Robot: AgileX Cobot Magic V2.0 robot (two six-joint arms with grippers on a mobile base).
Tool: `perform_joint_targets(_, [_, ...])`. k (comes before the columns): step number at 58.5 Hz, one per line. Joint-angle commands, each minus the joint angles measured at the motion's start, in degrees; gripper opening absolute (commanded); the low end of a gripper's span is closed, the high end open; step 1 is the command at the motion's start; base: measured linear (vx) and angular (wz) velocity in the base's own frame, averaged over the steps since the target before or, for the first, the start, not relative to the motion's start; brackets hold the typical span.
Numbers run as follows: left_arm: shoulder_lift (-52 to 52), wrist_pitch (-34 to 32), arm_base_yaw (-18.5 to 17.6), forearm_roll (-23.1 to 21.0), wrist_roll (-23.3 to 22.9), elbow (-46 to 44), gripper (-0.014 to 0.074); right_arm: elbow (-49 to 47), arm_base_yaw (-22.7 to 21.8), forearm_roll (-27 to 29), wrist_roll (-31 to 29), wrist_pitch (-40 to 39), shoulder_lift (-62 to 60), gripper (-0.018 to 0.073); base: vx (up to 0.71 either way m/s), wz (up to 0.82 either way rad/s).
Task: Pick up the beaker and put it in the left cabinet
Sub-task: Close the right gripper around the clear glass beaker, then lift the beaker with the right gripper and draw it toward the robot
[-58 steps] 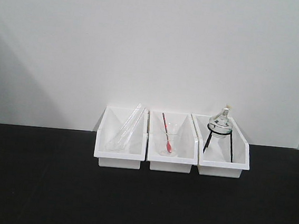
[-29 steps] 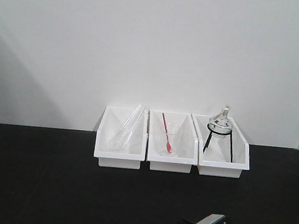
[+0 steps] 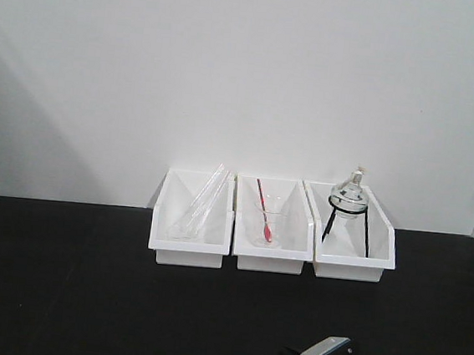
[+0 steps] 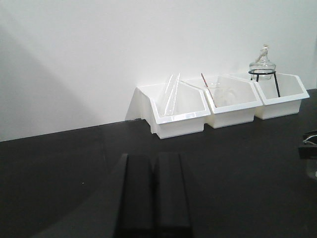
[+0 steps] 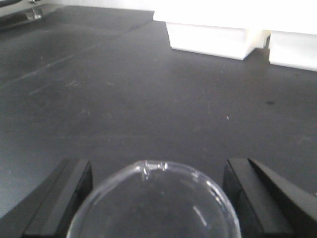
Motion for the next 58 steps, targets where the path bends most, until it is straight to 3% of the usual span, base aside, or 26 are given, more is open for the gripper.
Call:
perform_joint_targets(1, [-1.1, -4.81, -0.22, -0.47, -0.19, 0.94, 0.0001, -0.77, -0.11, 0.57, -0.13, -1.79, -2.26, 0.0585, 0.0, 0.0])
perform_joint_targets(23, [-1.1, -4.81, -0.22, -0.47, -0.19, 0.94, 0.0001, -0.77, -0.11, 0.62, -0.24, 2.25, -2.26, 0.0578, 0.0, 0.0])
perform_joint_targets(38, [-1.1, -4.81, -0.22, -0.47, -0.19, 0.94, 0.0001, -0.77, -0.11, 0.62, -0.24, 4.76, -2.26, 0.0503, 0.0, 0.0])
perform_joint_targets(49, [-1.1, -4.81, -0.22, -0.47, -0.19, 0.94, 0.0001, -0.77, -0.11, 0.62, -0.24, 4.76, -2.26, 0.0414, 0.0, 0.0])
perform_joint_targets(58, [-1.1, -4.81, -0.22, -0.47, -0.19, 0.94, 0.0001, -0.77, -0.11, 0.62, -0.24, 4.71, -2.26, 0.0223, 0.0, 0.0])
